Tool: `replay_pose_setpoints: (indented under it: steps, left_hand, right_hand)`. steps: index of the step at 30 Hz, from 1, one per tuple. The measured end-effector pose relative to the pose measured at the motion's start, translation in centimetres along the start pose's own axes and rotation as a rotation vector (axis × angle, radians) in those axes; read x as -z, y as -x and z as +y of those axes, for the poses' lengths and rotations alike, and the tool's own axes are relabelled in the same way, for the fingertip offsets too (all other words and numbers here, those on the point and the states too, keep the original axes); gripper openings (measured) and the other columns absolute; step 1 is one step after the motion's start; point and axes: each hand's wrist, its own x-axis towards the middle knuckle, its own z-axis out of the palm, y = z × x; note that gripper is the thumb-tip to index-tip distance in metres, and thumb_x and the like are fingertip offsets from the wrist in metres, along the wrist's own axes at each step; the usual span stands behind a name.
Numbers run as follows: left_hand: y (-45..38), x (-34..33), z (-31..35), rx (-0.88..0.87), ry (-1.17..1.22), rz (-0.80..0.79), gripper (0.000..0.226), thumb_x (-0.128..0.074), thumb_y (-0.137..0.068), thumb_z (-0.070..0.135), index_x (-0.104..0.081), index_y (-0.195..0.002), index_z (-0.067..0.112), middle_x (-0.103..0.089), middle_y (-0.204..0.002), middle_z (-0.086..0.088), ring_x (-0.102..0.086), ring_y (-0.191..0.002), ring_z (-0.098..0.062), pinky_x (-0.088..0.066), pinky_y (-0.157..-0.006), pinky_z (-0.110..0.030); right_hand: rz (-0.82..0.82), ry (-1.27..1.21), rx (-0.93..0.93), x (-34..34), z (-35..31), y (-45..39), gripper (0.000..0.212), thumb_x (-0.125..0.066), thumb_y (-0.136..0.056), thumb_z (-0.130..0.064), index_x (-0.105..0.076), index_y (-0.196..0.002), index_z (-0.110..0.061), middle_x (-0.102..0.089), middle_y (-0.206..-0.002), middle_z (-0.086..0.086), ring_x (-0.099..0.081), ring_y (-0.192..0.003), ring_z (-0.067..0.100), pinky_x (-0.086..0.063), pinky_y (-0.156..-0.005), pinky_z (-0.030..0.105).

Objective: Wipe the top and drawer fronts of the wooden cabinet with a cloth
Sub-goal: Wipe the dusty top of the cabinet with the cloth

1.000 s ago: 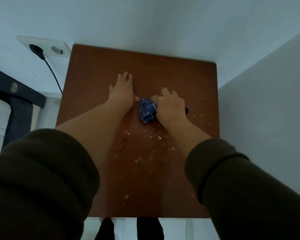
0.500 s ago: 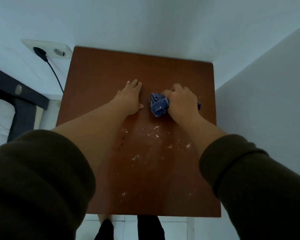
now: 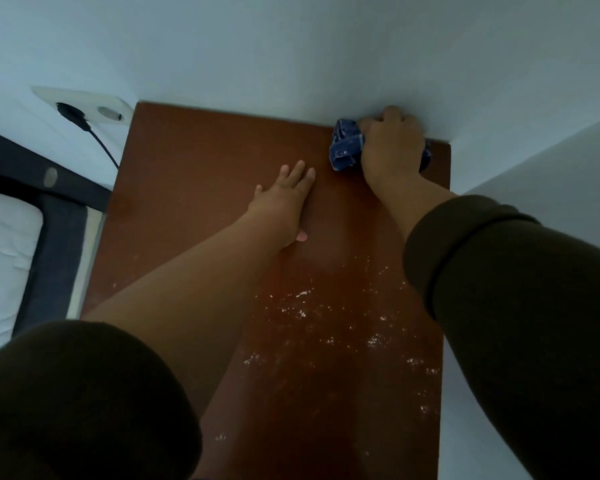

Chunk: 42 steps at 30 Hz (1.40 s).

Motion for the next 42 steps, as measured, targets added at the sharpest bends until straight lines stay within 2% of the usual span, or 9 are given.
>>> replay_pose_setpoints:
  steps: [8,11,16,19,24,28,32,38,42]
  left_hand:
    - [0.2,-0.1,0.0,-0.003,0.009,0.016,0.109,-0.074,-0.078,0.021,0.007,-0.151,0.023,0.018,-0.158,0.004,0.011,-0.146,-0.020,-0.012,-0.115,-0.054]
    - [0.7,-0.2,0.2,0.033,0.032,0.056,0.107,-0.075,-0.078,0.022,0.002,-0.151,0.023,0.013,-0.159,0.004,0.008,-0.147,-0.020,-0.017,-0.113,-0.059]
    - [2.3,-1.8,0.5,0.180,0.181,0.218,0.095,-0.073,-0.079,0.023,-0.012,-0.151,0.020,-0.002,-0.160,0.001,0.000,-0.147,-0.021,-0.023,-0.110,-0.060]
    - [2.4,-1.9,-0.2,0.146,0.138,0.171,0.087,-0.066,-0.086,0.027,-0.009,-0.151,0.020,0.001,-0.160,-0.001,0.001,-0.147,-0.023,-0.021,-0.114,-0.056]
    - [3.3,-0.4,-0.9,0.093,-0.104,0.036,0.083,-0.059,-0.092,0.028,-0.004,-0.152,0.013,0.002,-0.159,-0.009,-0.008,-0.145,-0.032,-0.022,-0.117,-0.044]
    - [4.0,-1.6,-0.6,0.095,-0.039,0.048,0.092,-0.065,-0.086,0.034,-0.003,-0.152,0.015,0.003,-0.159,-0.008,-0.003,-0.146,-0.031,-0.021,-0.116,-0.049]
    - [2.9,-1.9,1.3,0.014,0.011,0.080,0.100,-0.070,-0.081,0.037,-0.003,-0.151,0.018,0.005,-0.160,-0.005,0.002,-0.147,-0.028,-0.018,-0.116,-0.052]
    - [-0.3,-1.0,5.5,-0.017,0.050,0.053,0.107,-0.073,-0.078,0.036,0.003,-0.151,0.019,0.012,-0.159,-0.002,0.007,-0.147,-0.026,-0.015,-0.115,-0.056]
    - [-1.0,-0.7,6.2,0.012,0.023,0.032,0.110,-0.075,-0.077,0.032,0.006,-0.151,0.022,0.017,-0.158,0.000,0.011,-0.146,-0.024,-0.014,-0.113,-0.059]
  right_hand:
    - [-0.067,0.054,0.049,1.0,0.2,0.4,0.031,-0.041,-0.101,-0.015,-0.058,-0.127,-0.014,-0.049,-0.128,0.017,-0.051,-0.115,0.036,-0.044,-0.093,0.041]
    - [-0.123,0.019,0.067,1.2,-0.7,4.1,0.032,-0.042,-0.101,-0.019,-0.055,-0.129,-0.022,-0.047,-0.130,0.014,-0.047,-0.117,0.036,-0.044,-0.091,0.041]
    - [-0.150,-0.017,0.099,1.4,-2.4,12.7,0.034,-0.044,-0.099,-0.023,-0.052,-0.132,-0.026,-0.047,-0.128,0.010,-0.048,-0.113,0.031,-0.046,-0.085,0.037]
    - [-0.179,-0.028,0.113,1.3,-3.1,18.0,0.035,-0.046,-0.098,-0.020,-0.051,-0.132,-0.024,-0.046,-0.127,0.009,-0.049,-0.111,0.029,-0.047,-0.082,0.034]
    - [-0.210,-0.032,0.120,0.8,-3.6,22.8,0.036,-0.043,-0.099,-0.017,-0.050,-0.134,-0.024,-0.044,-0.128,0.009,-0.047,-0.112,0.030,-0.045,-0.077,0.034]
    - [-0.187,-0.073,0.134,0.9,-2.6,21.4,0.032,-0.047,-0.098,-0.020,-0.054,-0.129,-0.024,-0.051,-0.122,0.006,-0.052,-0.108,0.028,-0.047,-0.080,0.035]
    - [-0.085,-0.106,0.102,1.0,0.4,18.2,0.036,-0.056,-0.094,-0.028,-0.054,-0.130,-0.027,-0.054,-0.122,0.005,-0.052,-0.107,0.025,-0.047,-0.085,0.033]
    - [0.010,-0.043,0.024,1.9,5.3,10.9,0.035,-0.045,-0.098,-0.017,-0.055,-0.132,-0.021,-0.049,-0.129,0.012,-0.048,-0.114,0.034,-0.044,-0.087,0.037]
    - [0.034,-0.031,-0.005,2.1,6.8,6.2,0.036,-0.042,-0.100,-0.016,-0.055,-0.132,-0.021,-0.046,-0.133,0.012,-0.046,-0.118,0.034,-0.043,-0.088,0.037]
